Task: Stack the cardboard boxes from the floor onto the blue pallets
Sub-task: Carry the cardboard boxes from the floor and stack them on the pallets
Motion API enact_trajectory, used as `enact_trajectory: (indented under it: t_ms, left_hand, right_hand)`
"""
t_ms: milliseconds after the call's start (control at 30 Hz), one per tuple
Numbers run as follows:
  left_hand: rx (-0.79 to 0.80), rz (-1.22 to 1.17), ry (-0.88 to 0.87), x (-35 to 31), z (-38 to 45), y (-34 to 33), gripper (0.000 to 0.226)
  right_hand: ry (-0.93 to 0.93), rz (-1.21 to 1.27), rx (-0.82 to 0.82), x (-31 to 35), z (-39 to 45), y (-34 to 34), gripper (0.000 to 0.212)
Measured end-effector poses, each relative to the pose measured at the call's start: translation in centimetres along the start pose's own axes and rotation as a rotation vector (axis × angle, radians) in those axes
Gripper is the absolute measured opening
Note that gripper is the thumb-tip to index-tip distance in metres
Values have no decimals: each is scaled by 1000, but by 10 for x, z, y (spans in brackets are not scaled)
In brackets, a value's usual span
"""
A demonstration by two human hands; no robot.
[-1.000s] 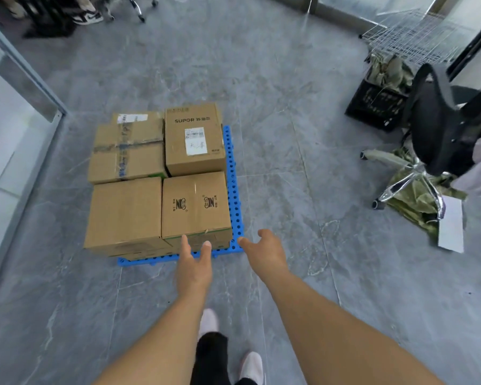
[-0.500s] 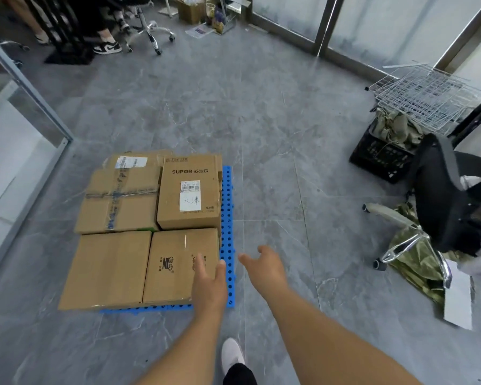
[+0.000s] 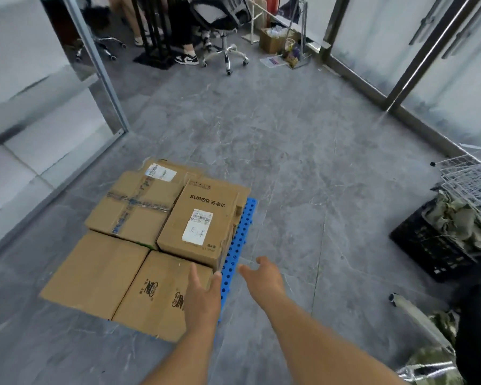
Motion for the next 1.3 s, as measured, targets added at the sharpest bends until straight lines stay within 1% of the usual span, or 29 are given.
enact_trajectory:
  t_ms: [67,200,300,433,633,767,933,1067,1167,1300]
  left_hand:
    - [-69,-43,19,-10,-3,-16,70]
    - [-186,-70,113,-18,-22,-52,73]
    - [-242,-131,136,-23,-39,-78,73]
    - [-311,-205,215,-19,-49,-99,76]
    - [-439,-269,307,-11,-31,-100,80]
    - [-489,-267,398,-4,-8,-100,79]
    - [-565,-326,457,6,20,-107,79]
    - [-588,-328,484,12,36,-115,79]
    - [-632,-352,509,13,43,-120,79]
    - [-648,-281,455,22,71,-121,82]
  right_hand:
    - [37,-46,57,2,20,16,67]
    - [124,-145,140,0,51,57,66]
    - [160,-186,201,-1,67,83,66]
    - [197,-255,228,-3,83,104,70]
    - [243,-367,300,14,118,94,66]
    - [304,-443,338,34,151,83,67]
    - [336,-508,385,45,202,65,67]
    - [341,-569,477,35,231,55,67]
    - [358,-636,512,37,260,55,64]
    - [427,-607,555,50,305,40,61]
Point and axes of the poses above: each hand's wrist, its own z-axis towards the middle knuckle, its own y-axis out of the back of the hand, x = y × z, the point moved 8 cm from there along z, towards the middle knuckle, and after that the axes turned 5 degrees about y, right-handed, at the moved point
